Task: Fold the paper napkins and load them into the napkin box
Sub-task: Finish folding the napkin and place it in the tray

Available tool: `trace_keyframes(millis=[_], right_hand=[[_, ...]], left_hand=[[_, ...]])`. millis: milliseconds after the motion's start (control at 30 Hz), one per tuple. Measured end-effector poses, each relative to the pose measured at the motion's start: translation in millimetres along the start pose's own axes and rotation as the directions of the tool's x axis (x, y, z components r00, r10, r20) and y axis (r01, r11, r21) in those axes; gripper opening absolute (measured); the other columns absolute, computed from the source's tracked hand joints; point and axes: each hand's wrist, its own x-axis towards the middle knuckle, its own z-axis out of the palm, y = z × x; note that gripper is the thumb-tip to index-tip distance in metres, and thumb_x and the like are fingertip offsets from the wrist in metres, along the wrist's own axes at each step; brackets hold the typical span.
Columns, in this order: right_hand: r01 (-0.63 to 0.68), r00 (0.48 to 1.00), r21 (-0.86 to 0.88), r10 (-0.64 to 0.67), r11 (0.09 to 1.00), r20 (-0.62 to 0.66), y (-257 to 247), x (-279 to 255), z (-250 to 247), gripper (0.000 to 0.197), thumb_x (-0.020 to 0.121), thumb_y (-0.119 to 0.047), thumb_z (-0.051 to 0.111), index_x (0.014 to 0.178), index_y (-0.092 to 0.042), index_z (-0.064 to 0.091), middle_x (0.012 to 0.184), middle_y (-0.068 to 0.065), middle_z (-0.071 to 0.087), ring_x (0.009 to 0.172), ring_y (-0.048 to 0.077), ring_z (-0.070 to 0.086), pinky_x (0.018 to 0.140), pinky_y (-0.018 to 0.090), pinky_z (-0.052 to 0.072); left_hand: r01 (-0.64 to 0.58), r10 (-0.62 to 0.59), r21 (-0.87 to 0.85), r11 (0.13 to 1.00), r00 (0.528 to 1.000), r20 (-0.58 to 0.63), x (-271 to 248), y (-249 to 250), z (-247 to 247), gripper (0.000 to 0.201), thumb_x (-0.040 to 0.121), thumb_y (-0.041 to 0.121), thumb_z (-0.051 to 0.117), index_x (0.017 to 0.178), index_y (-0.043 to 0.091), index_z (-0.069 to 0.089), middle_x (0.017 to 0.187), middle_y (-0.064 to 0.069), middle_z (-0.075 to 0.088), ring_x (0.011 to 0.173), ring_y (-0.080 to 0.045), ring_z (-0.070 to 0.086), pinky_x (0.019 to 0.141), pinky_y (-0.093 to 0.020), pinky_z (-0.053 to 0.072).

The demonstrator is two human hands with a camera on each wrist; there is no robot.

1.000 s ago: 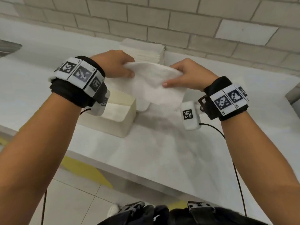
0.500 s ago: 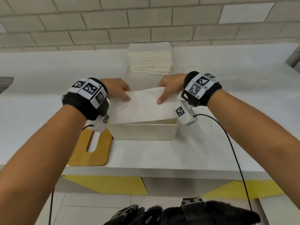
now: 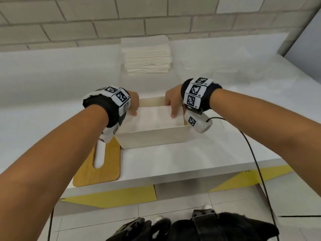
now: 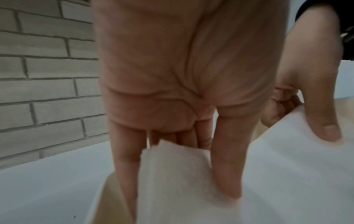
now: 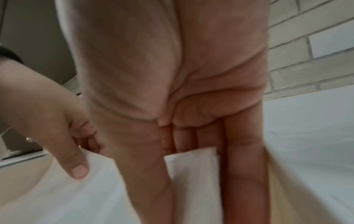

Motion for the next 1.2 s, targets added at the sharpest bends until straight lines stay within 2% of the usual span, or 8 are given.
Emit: trace_keyframes(millis=[100, 233, 400, 533, 633, 767, 933, 1200], right_hand=[[-0.039, 0.999, -0.076, 0.038, 0.996, -0.013, -2.8, 1.4, 1.1, 0.016, 0.083, -0.015, 0.068, 0.086, 0.000, 0.063, 0.062, -0.002, 0.046, 0.024, -0.003, 0.042, 0.029, 0.008, 0.034], [-0.037, 0.998, -0.074, 0.033, 0.997, -0.045, -4.1, 7.0, 1.7, 0.035, 0.084, -0.018, 0.068, 0.063, -0.014, 0.040, 0.064, -0.003, 0.039, 0.036, 0.005, 0.047, 0.026, 0.007, 0.028], [-0.063, 0.997, -0.118, 0.058, 0.991, -0.044, -9.8, 4.4, 0.6, 0.045, 0.086, -0.020, 0.066, 0.126, -0.005, 0.053, 0.099, 0.001, 0.050, 0.052, 0.006, 0.045, 0.036, 0.009, 0.035], [-0.070, 0.994, -0.118, 0.059, 0.991, -0.091, -13.4, 3.1, 2.9, 0.046, 0.087, -0.019, 0.064, 0.129, -0.003, 0.053, 0.126, 0.008, 0.056, 0.094, 0.021, 0.054, 0.068, 0.021, 0.042], [-0.080, 0.990, -0.127, 0.064, 0.989, -0.123, -13.5, 3.0, 5.2, 0.044, 0.089, -0.022, 0.062, 0.129, -0.005, 0.053, 0.132, 0.008, 0.054, 0.120, 0.024, 0.051, 0.090, 0.028, 0.040], [-0.010, 0.991, -0.022, 0.007, 1.000, -0.137, -11.2, -5.1, 2.2, 0.047, 0.090, -0.028, 0.060, 0.134, -0.013, 0.050, 0.134, 0.006, 0.052, 0.117, 0.023, 0.051, 0.084, 0.026, 0.039], [0.115, 0.971, 0.312, -0.041, 0.943, -0.234, 8.0, -36.6, -5.7, 0.044, 0.088, -0.039, 0.060, 0.129, -0.025, 0.051, 0.117, -0.001, 0.060, 0.098, 0.014, 0.058, 0.083, 0.029, 0.051], [0.302, 0.812, 0.729, 0.235, 0.615, -0.534, 117.4, -101.0, 31.1, 0.021, 0.089, -0.030, 0.061, 0.110, -0.027, 0.062, 0.099, 0.001, 0.067, 0.096, 0.014, 0.062, 0.079, 0.029, 0.051]], left_hand=[[0.036, -0.036, 0.022, 0.999, 0.999, -0.027, 5.1, -2.3, 3.6, 0.016, 0.088, 0.014, 0.064, 0.075, 0.013, 0.055, 0.070, 0.002, 0.061, 0.064, -0.009, 0.057, 0.057, -0.006, 0.042], [0.090, -0.092, 0.193, 0.977, 0.996, 0.002, 34.9, -12.5, 8.8, 0.039, 0.068, 0.032, 0.082, 0.094, 0.009, 0.064, 0.094, -0.004, 0.061, 0.084, -0.020, 0.059, 0.087, -0.031, 0.048], [0.043, -0.046, 0.097, 0.994, 0.999, 0.022, -0.9, 0.6, 3.6, 0.019, 0.084, 0.023, 0.069, 0.089, 0.008, 0.059, 0.071, -0.004, 0.053, 0.072, -0.021, 0.052, 0.073, -0.028, 0.038], [0.036, -0.038, 0.094, 0.995, 0.999, 0.021, 5.0, 1.3, 5.5, 0.035, 0.089, 0.023, 0.063, 0.060, 0.006, 0.055, 0.058, -0.001, 0.046, 0.054, -0.015, 0.043, 0.072, -0.027, 0.036], [0.025, -0.027, 0.097, 0.995, 0.999, 0.020, 0.4, 3.6, 3.9, 0.033, 0.092, 0.026, 0.058, 0.106, -0.004, 0.063, 0.074, -0.005, 0.053, 0.079, -0.023, 0.058, 0.078, -0.030, 0.041], [0.000, 0.003, -0.103, 0.995, 1.000, 0.031, -8.9, 6.1, 0.0, 0.038, 0.094, 0.025, 0.055, 0.123, 0.001, 0.057, 0.118, -0.010, 0.063, 0.106, -0.024, 0.059, 0.077, -0.031, 0.046], [-0.165, 0.145, -0.497, 0.852, 0.986, -0.080, -36.1, 16.5, -21.4, 0.034, 0.093, 0.033, 0.055, 0.119, 0.012, 0.058, 0.107, -0.002, 0.066, 0.100, -0.019, 0.063, 0.083, -0.033, 0.051], [-0.523, 0.241, -0.781, 0.343, 0.852, -0.465, -78.8, 77.2, -47.8, 0.019, 0.095, 0.024, 0.053, 0.112, 0.021, 0.059, 0.097, 0.000, 0.069, 0.080, -0.012, 0.067, 0.065, -0.027, 0.058]])
